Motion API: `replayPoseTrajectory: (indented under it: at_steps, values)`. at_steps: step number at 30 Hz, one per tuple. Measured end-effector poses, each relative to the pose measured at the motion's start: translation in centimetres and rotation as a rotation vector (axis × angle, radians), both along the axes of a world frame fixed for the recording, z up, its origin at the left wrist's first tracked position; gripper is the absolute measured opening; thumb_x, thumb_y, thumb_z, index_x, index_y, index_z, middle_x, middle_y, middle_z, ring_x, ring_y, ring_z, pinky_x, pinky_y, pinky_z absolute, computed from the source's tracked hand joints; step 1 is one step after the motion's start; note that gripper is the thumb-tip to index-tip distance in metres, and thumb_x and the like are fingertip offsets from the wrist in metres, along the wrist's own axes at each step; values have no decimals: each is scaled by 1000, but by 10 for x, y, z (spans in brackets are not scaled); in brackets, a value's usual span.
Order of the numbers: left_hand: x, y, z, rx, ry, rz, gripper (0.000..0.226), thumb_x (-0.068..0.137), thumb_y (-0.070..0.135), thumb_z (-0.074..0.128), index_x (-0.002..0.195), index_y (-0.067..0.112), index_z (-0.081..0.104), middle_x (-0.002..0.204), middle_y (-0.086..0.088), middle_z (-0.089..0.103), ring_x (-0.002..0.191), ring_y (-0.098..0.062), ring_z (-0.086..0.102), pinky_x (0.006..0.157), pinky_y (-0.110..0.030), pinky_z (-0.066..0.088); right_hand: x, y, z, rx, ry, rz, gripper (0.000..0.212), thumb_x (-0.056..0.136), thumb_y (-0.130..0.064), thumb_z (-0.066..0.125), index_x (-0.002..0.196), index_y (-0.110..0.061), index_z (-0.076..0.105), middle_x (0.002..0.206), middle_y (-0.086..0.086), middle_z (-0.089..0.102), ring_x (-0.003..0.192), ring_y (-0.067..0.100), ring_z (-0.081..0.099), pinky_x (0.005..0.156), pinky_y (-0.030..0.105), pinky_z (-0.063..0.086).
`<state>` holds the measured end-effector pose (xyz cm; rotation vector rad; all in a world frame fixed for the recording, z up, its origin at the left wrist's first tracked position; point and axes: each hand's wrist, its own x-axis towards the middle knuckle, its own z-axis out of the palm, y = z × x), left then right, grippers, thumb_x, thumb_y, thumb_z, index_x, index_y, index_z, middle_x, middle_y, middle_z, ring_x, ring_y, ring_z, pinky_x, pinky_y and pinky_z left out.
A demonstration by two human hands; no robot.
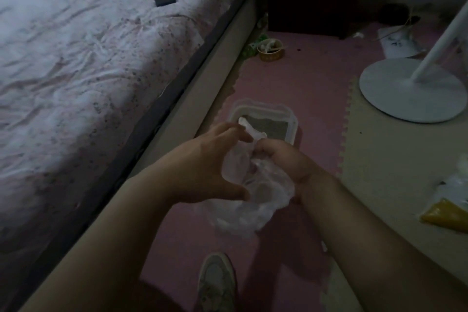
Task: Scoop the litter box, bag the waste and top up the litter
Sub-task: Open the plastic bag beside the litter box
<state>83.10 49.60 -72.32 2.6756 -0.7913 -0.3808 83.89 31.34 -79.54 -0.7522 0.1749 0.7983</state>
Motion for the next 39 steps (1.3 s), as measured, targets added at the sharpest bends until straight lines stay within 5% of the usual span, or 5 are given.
replayPoseTrajectory:
  at_steps: [6,12,23,35,39]
  values:
    - [9,13,-1,8,-96,167,39,81,24,76,117,25,61,106,10,58,96,-17,61,78,-33,49,-4,4,10,-183,-122,-2,38,99,-14,54,128,10,57,92,17,69,79,19,73,72,29,59]
    - [11,37,-1,155,-162,337,29,82,28,68,111,26,61,91,8,57,88,-25,64,66,-32,44,-8,16,26,-691,-454,-26,100,75,-38,83,155,-35,23,138,-9,45,107,0,56,72,17,54]
    - [-27,113,-43,-143,-10,668,30,92,42,63,70,22,56,63,1,66,55,-14,66,49,-33,52,4,91,-36,-925,-719,249,9,91,-13,67,98,-16,72,89,-2,73,81,13,67,72,32,55]
    - [-46,147,-178,-314,78,729,81,70,44,83,140,34,42,127,23,50,113,8,52,92,-18,43,27,124,-129,-844,-523,309,22,97,-2,49,80,-10,61,57,-3,51,41,1,42,43,16,34]
    - [-35,139,-196,-304,-26,655,38,81,34,76,117,34,63,108,21,67,99,7,63,78,-15,50,31,127,-144,-797,-554,347,23,93,-1,49,70,-4,54,64,9,44,57,18,38,51,27,30]
